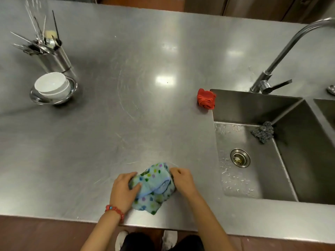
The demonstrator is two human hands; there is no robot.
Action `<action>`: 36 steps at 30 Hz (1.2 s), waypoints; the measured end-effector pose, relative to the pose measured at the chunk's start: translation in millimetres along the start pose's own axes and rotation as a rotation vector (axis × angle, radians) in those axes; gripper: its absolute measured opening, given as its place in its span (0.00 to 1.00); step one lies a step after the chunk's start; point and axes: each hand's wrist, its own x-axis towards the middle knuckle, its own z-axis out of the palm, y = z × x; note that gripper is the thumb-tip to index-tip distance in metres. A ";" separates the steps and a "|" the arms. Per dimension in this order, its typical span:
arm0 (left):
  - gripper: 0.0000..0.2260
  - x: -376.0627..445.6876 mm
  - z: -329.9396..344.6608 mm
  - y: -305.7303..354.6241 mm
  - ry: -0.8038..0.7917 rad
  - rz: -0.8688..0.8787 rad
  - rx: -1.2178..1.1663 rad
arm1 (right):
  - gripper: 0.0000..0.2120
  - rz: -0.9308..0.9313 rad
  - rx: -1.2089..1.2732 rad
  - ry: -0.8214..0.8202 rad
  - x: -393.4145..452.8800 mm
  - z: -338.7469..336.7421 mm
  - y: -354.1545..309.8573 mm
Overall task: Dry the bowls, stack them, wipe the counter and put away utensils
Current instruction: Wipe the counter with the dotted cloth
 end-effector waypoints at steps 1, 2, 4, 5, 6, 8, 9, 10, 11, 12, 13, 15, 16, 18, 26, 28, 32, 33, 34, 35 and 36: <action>0.17 -0.8 0.8 1.0 0.013 -0.019 0.009 | 0.20 0.095 0.124 -0.015 3.0 -4.5 0.1; 0.17 -2.3 1.6 1.1 0.027 -0.039 0.019 | 0.19 0.180 0.224 -0.044 3.4 -8.9 0.4; 0.17 -6.6 3.2 -0.7 0.062 -0.083 0.060 | 0.16 0.158 0.216 -0.106 3.8 -14.2 4.0; 0.18 -8.7 3.7 -2.3 0.077 -0.114 0.087 | 0.13 0.073 0.144 -0.133 4.5 -14.9 6.2; 0.18 -10.6 4.2 -3.6 0.085 -0.149 0.110 | 0.10 -0.004 0.075 -0.149 4.2 -14.2 7.3; 0.18 -13.7 5.9 -4.1 0.087 -0.207 0.116 | 0.05 -0.069 -0.010 -0.132 6.6 -10.4 10.8; 0.18 -14.8 7.5 -2.6 0.090 -0.223 0.092 | 0.03 -0.070 -0.001 -0.113 9.3 -8.6 12.3; 0.17 -14.9 9.8 -0.2 0.100 -0.229 0.054 | 0.03 -0.060 0.030 -0.102 11.4 -8.2 12.7; 0.17 -14.6 12.5 3.2 0.112 -0.230 0.010 | 0.04 -0.037 0.078 -0.094 13.0 -8.9 12.6; 0.16 -13.1 15.6 7.5 0.126 -0.227 -0.030 | 0.04 -0.013 0.127 -0.090 13.9 -10.7 12.8; 0.16 -10.4 18.7 12.1 0.143 -0.220 -0.061 | 0.03 0.006 0.171 -0.081 15.5 -12.9 14.9; 0.15 -0.2 24.8 21.1 0.164 -0.192 -0.109 | 0.04 0.034 0.238 -0.059 16.6 -18.9 18.5; 0.15 6.6 27.1 26.1 0.166 -0.183 -0.136 | 0.07 0.044 0.267 -0.045 17.6 -21.7 20.9; 0.15 22.0 30.1 35.0 0.164 -0.187 -0.197 | 0.10 0.057 0.309 -0.007 19.5 -27.2 25.7; 0.14 81.1 47.1 67.9 0.048 -0.204 -0.379 | 0.08 0.073 0.415 0.215 31.3 -53.7 32.1; 0.14 98.0 54.0 81.5 0.024 -0.187 -0.414 | 0.08 0.086 0.444 0.260 38.0 -64.6 32.9; 0.14 129.6 71.9 106.9 -0.031 -0.150 -0.423 | 0.06 0.099 0.514 0.330 59.0 -87.3 31.8; 0.14 137.3 77.2 113.0 -0.036 -0.146 -0.412 | 0.05 0.096 0.523 0.349 65.4 -92.9 30.6; 0.14 145.6 82.8 119.1 -0.040 -0.143 -0.403 | 0.05 0.091 0.525 0.371 72.4 -98.5 29.1; 0.13 154.0 88.4 125.4 -0.044 -0.139 -0.397 | 0.05 0.082 0.517 0.395 80.1 -104.0 27.6; 0.13 162.9 93.9 132.0 -0.045 -0.132 -0.392 | 0.05 0.072 0.506 0.418 88.2 -109.4 25.8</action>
